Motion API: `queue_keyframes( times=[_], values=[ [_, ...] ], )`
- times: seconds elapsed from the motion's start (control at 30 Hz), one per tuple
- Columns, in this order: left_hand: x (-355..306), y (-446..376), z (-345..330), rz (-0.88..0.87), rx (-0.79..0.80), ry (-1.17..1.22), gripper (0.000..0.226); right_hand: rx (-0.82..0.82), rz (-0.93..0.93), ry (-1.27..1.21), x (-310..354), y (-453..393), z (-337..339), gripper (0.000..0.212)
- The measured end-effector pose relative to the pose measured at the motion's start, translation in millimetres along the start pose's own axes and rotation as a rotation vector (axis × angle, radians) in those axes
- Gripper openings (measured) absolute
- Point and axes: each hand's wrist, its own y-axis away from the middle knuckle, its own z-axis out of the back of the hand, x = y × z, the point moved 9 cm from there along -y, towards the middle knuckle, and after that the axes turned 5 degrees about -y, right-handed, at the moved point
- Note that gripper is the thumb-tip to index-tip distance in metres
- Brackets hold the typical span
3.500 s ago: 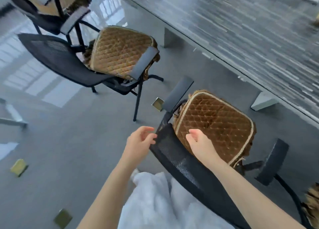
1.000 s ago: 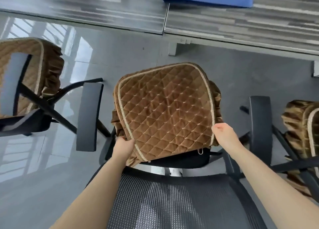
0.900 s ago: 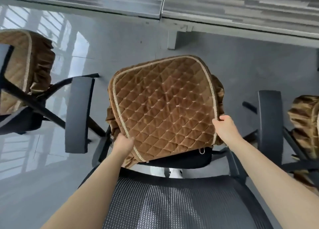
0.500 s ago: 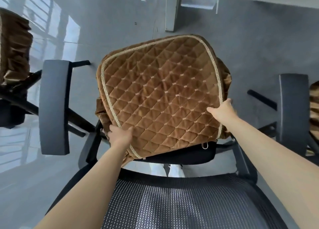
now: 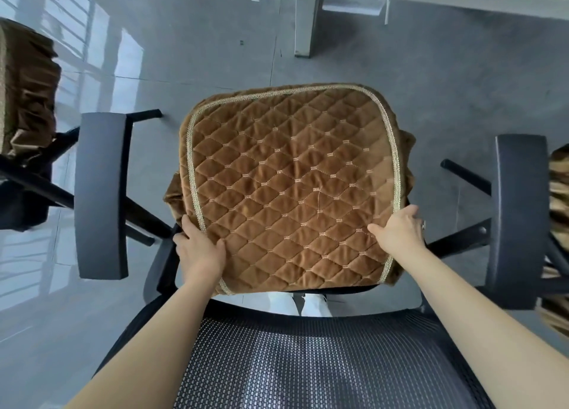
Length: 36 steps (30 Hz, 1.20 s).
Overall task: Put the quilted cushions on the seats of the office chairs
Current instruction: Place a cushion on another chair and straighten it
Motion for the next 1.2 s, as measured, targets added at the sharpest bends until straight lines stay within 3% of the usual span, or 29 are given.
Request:
queue_keyframes(
  times=[0.3, 0.53, 0.63, 0.8, 0.9, 1.0, 1.2],
  values=[
    [5.1, 7.0, -9.2, 0.019, 0.073, -0.157, 0.083, 0.079, -0.116, 0.116, -42.8, 19.8, -34.0, 0.069],
    [-39.1, -4.1, -4.1, -0.240, 0.032, -0.232, 0.074, -0.046, 0.111, 0.136, 10.9, -7.0, 6.7, 0.057],
    [-64.0, -26.0, 4.8, -0.274, 0.010, -0.253, 0.073, -0.101, 0.215, 0.129, 49.4, -25.1, 31.1, 0.055],
    [-97.6, -72.7, 27.6, -0.227, -0.037, -0.103, 0.068, -0.178, 0.261, 0.106, 105.3, -58.8, 54.3, 0.055],
    [-108.2, -99.6, 34.0, -0.193, 0.006, 0.100, 0.076, -0.180, 0.225, 0.065, 125.4, -78.5, 57.5, 0.055],
    [-107.5, -114.9, 36.5, -0.135, 0.056, 0.285, 0.089, -0.171, 0.159, 0.033, 131.1, -94.7, 54.9, 0.056],
    [-107.6, -123.1, 30.6, -0.097, 0.075, 0.394, 0.092, -0.209, 0.015, -0.002, 113.2, -107.7, 57.9, 0.059]
  ],
)
